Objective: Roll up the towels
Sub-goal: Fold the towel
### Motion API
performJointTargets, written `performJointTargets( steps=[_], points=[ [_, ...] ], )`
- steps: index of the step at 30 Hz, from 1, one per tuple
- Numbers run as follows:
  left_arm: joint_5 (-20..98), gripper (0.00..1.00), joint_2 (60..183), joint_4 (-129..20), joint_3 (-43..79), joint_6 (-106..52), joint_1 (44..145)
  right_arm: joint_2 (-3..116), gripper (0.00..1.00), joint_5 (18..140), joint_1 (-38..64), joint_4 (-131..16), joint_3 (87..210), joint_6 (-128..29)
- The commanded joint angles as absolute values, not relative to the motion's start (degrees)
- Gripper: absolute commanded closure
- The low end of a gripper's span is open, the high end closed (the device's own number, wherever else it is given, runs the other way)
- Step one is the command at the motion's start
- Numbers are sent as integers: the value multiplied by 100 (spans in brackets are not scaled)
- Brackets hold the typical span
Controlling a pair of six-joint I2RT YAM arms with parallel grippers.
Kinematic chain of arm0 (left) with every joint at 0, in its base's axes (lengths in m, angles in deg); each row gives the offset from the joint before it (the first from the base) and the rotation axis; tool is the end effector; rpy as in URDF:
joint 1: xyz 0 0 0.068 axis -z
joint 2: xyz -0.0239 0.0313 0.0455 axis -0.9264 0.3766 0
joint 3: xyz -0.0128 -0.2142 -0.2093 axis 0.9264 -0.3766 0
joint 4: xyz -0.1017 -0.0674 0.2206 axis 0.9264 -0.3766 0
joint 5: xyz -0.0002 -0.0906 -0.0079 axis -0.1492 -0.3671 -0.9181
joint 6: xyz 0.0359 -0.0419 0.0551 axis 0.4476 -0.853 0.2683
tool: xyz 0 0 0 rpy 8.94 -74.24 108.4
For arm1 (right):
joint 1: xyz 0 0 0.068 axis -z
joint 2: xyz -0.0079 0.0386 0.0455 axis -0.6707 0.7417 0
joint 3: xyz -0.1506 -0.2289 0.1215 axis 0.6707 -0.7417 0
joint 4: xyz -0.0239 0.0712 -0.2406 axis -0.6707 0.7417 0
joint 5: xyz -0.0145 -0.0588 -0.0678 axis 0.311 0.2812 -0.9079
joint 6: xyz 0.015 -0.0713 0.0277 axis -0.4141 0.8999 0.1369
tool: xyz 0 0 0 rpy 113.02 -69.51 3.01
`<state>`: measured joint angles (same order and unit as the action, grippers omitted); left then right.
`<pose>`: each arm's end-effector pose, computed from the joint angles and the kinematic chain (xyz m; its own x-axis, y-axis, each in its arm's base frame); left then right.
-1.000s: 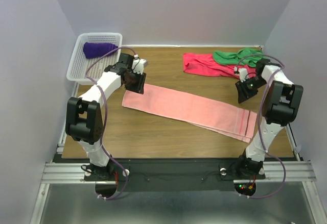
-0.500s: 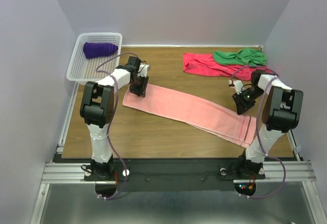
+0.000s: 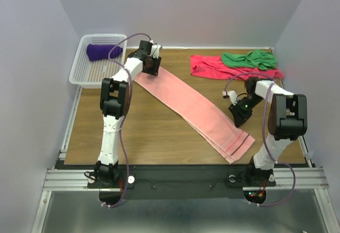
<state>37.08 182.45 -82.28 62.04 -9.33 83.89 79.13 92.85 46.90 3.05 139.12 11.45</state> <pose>0.5447 -0.1687 0.1887 -0.6490 0.2893 -0.7037 0.4584 0.8869 -0.0581 0.2942 0.0004 0.1682 -0.6853 -0.6960 -0.2142 -0.7211 0.6074 0.3333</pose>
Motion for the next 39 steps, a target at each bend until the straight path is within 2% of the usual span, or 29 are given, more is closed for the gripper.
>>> performJointTargets(
  steps=[1, 4, 9, 14, 17, 20, 24, 32, 39],
  points=[
    [3684, 47, 17961, -8148, 7129, -921, 8089, 7576, 62, 9845, 4538, 633, 14087, 991],
    [3517, 44, 17295, -8175, 6807, -835, 8097, 7489, 61, 9652, 4616, 546, 14308, 807],
    [3394, 42, 15934, -8016, 5078, -1185, 8176, 7567, 59, 9581, 4880, 440, 15193, 490],
    [3437, 44, 15167, -7569, 3495, -1493, 8361, 7839, 57, 9941, 4845, 501, 15714, 314],
    [3429, 48, 15069, -7498, 3193, -1792, 8545, 7989, 58, 9916, 4731, 545, 15733, 252],
    [3376, 54, 15235, -7489, 3157, -1889, 8738, 8138, 62, 9819, 4634, 510, 15531, 243],
    [3297, 56, 15613, -7401, 3192, -2038, 8906, 8209, 66, 9626, 4590, 379, 15188, 322],
    [3577, 58, 16413, -7357, 3587, -2109, 8985, 8349, 68, 9467, 4397, 255, 14573, 402],
    [3938, 60, 17291, -7699, 4526, -1890, 8319, 8332, 69, 9616, 3959, 211, 14081, 376]
  ],
)
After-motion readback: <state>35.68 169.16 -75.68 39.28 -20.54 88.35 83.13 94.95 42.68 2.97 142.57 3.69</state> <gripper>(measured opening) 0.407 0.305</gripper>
